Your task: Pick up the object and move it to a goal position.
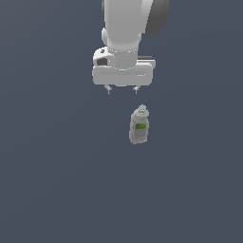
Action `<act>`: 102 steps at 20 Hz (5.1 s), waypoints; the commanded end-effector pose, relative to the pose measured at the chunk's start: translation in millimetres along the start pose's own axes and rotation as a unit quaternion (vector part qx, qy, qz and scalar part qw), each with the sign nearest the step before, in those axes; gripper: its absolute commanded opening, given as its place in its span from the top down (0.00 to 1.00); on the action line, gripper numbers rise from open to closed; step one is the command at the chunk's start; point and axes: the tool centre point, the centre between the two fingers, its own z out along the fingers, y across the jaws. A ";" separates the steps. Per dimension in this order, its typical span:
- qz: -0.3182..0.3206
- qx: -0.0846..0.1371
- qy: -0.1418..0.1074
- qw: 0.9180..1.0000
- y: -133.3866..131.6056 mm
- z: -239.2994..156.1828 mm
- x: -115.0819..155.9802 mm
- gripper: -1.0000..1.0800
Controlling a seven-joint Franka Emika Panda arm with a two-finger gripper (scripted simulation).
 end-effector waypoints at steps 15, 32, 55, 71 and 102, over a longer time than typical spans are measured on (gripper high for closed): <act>-0.003 -0.005 -0.026 1.000 1.1 20.1 -7.1 0.04; 0.112 -0.008 -0.019 0.993 -12.2 21.6 -0.7 0.04; 0.367 -0.006 -0.003 0.930 -43.5 24.4 12.8 0.04; 0.531 0.000 0.006 0.848 -66.2 26.5 21.0 0.04; 0.642 0.007 0.011 0.767 -83.8 47.9 26.3 0.04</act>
